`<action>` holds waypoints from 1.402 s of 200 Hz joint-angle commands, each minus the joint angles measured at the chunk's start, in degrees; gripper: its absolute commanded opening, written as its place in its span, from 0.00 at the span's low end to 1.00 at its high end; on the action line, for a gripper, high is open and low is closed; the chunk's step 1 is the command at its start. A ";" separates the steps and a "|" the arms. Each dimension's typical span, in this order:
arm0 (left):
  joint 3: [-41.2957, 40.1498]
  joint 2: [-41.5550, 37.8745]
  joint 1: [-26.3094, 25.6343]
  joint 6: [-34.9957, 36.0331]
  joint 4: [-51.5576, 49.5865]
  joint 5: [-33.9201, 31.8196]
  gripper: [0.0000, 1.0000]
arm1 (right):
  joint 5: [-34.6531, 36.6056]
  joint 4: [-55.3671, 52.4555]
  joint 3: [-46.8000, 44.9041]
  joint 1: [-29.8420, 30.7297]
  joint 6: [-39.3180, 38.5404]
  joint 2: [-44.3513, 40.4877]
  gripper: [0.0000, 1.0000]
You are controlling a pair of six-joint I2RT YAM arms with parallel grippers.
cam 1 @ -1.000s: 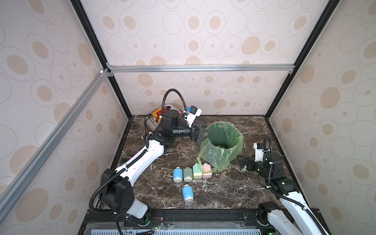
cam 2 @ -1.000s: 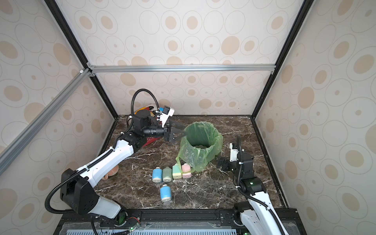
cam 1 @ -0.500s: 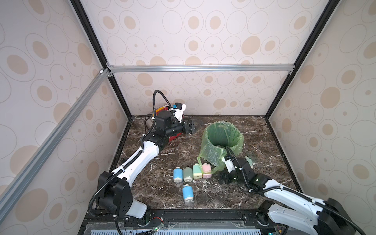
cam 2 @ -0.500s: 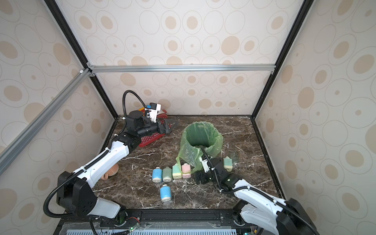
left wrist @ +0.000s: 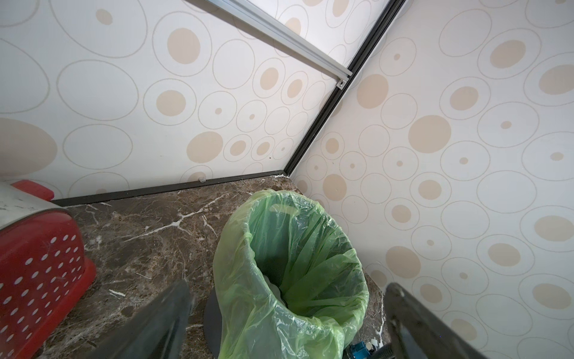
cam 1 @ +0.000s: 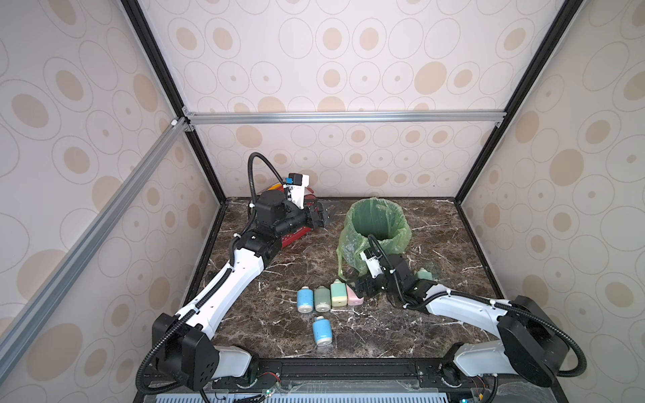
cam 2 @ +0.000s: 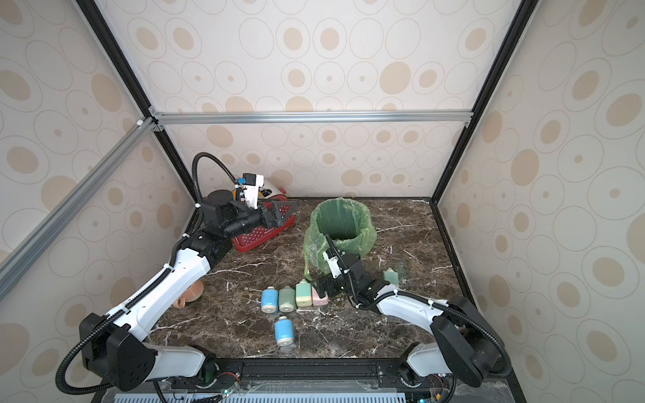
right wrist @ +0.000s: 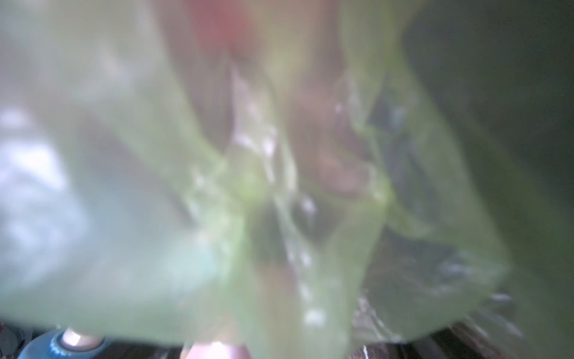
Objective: Take out the pencil sharpener tray and clean the shavings
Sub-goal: Move the trash bin to the center of the board, then move the pencil sharpener to the center of the board.
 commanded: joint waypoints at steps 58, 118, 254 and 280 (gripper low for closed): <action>-0.23 2.09 0.33 -2.35 4.40 1.84 0.99 | 25.26 -9.40 -1.52 13.59 4.76 -6.62 0.97; -0.59 1.17 0.33 -0.94 3.00 0.79 0.99 | 27.81 -11.30 1.62 14.11 4.62 -2.11 0.97; -2.10 0.77 0.33 -0.93 3.92 0.52 0.99 | 21.54 -17.96 1.81 14.49 8.55 -5.69 0.96; -2.17 1.25 0.29 -1.12 4.38 0.76 0.99 | 20.79 -18.66 3.60 14.45 8.08 -3.24 0.96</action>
